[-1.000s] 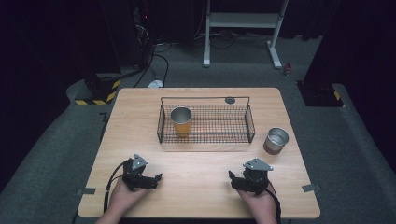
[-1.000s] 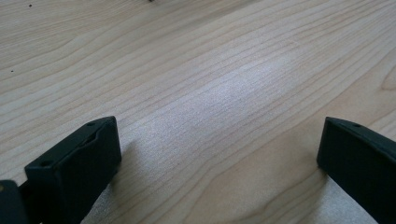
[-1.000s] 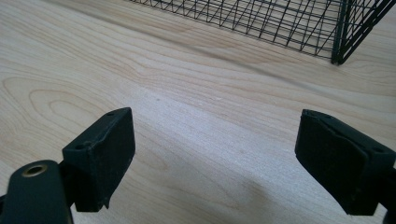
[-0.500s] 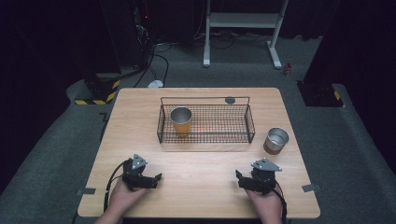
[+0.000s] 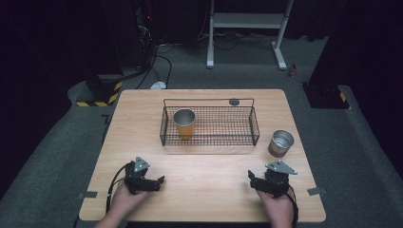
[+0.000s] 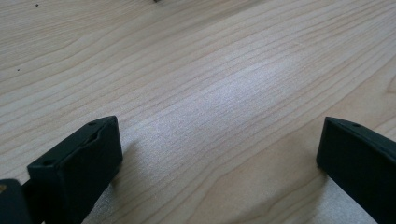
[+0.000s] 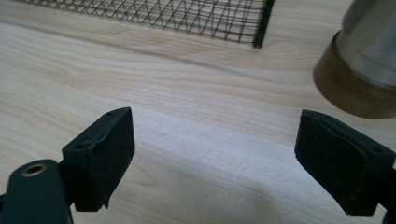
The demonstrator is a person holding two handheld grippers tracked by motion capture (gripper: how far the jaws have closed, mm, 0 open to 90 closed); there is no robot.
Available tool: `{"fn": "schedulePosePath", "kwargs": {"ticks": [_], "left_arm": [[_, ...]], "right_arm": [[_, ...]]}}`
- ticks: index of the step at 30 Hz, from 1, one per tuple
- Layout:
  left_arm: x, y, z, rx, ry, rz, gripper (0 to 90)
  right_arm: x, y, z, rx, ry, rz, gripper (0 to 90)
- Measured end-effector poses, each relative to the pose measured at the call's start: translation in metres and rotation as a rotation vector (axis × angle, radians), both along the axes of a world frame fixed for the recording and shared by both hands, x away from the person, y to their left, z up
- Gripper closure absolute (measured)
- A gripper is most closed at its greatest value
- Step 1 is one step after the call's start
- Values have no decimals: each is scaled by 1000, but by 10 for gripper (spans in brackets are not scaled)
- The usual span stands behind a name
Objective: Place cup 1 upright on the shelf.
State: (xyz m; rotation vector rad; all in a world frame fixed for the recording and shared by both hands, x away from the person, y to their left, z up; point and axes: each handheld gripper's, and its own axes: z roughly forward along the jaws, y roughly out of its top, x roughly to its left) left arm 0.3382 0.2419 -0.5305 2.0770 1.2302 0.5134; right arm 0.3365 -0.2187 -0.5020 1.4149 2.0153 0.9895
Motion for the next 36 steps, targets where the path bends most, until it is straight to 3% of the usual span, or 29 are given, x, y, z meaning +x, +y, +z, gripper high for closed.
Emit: {"fn": "schedulePosePath", "kwargs": {"ticks": [11, 26, 36], "left_arm": [[0, 0, 0, 2, -2, 4, 6], [-1, 1, 0, 6, -5, -1, 7], [0, 1, 0, 10, -7, -2, 7]], "right_arm": [[-2, -11, 15, 16, -54, -40, 125], [2, -29, 11, 28, -52, -82, 124], [9, -35, 12, 8, -58, -95, 119]]}}
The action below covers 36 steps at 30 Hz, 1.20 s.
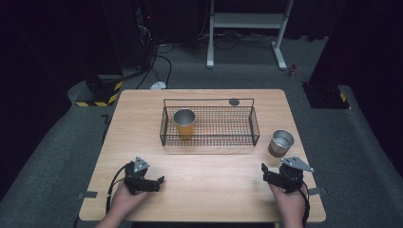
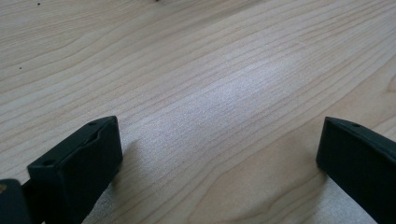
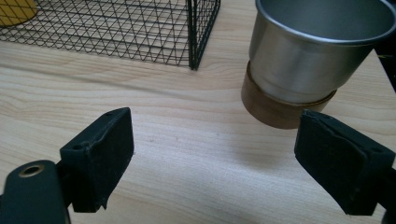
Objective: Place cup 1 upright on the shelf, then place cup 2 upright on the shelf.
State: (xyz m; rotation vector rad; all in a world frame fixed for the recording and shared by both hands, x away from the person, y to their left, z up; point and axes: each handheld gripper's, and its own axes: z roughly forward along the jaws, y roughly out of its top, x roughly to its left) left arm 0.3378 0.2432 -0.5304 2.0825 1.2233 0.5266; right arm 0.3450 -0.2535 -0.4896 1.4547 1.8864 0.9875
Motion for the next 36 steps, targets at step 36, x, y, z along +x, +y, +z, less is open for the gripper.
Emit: {"fn": "schedulePosePath", "kwargs": {"ticks": [36], "left_arm": [[0, -1, 0, -10, 6, 0, 7]], "right_arm": [[27, -20, -3, -44, 29, -83, 93]]}}
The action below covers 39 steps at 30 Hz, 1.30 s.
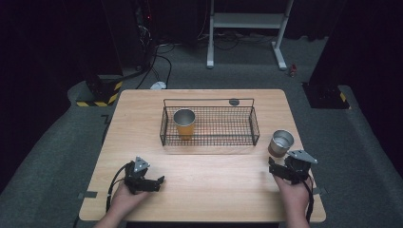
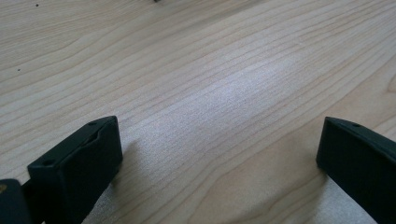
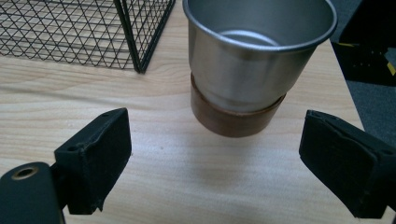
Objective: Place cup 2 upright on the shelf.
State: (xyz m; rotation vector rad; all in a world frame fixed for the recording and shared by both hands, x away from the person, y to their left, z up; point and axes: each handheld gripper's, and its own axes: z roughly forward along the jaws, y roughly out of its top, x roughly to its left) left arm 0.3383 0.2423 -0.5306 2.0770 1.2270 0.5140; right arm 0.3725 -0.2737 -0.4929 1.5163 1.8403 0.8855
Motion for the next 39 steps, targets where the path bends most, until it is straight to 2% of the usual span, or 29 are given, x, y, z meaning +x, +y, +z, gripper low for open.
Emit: {"fn": "schedulePosePath", "kwargs": {"ticks": [7, 11, 15, 39], "left_arm": [[0, 0, 0, 0, 2, -1, 6], [0, 0, 0, 0, 2, 0, 6], [1, 0, 0, 1, -1, -3, 6], [1, 0, 0, -1, 1, -2, 7]], "right_arm": [[8, -3, 3, 14, -6, -4, 93], [11, -6, 5, 39, -31, -2, 93], [15, -7, 3, 52, -23, -8, 93], [48, -3, 0, 44, -40, -53, 99]]}}
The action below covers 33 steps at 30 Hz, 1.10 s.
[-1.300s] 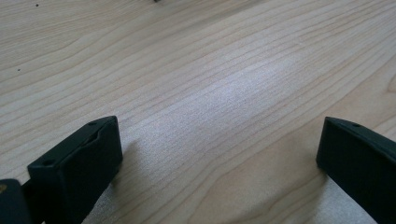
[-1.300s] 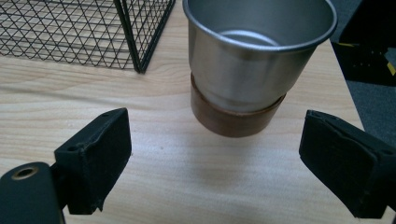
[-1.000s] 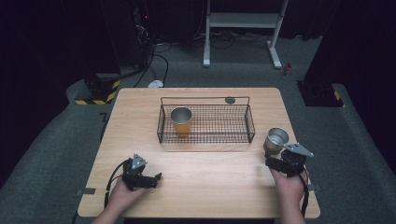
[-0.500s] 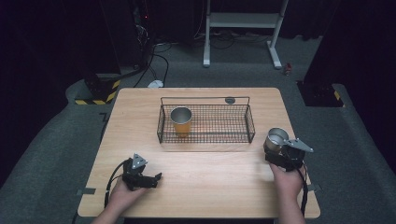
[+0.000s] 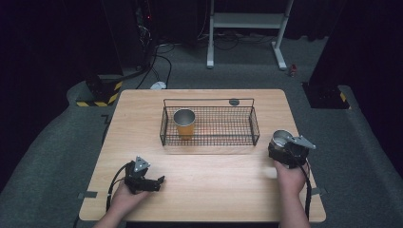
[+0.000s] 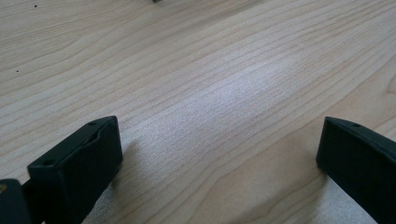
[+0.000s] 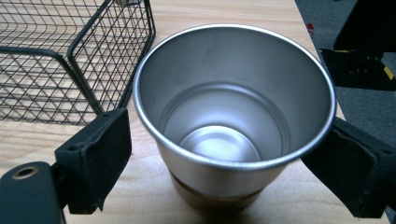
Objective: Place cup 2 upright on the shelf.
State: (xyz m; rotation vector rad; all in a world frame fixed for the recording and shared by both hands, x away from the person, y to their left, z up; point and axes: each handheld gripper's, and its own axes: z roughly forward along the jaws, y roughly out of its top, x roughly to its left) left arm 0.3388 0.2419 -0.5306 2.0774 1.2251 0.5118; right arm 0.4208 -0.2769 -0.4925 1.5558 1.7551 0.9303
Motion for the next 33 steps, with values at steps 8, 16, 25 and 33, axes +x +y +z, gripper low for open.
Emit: {"fn": "schedulePosePath", "kwargs": {"ticks": [8, 16, 25, 33], "left_arm": [[0, 0, 0, 0, 0, -1, 6], [0, 0, 0, 0, 1, 0, 7], [0, 0, 0, 0, 1, 0, 7], [0, 0, 0, 0, 1, 0, 7]], "right_arm": [[5, -1, -2, 11, -16, 2, 119], [6, -1, -5, 2, -23, -6, 164], [4, 0, -4, -3, -26, 3, 181], [-7, 4, 1, -1, -45, 23, 182]]}}
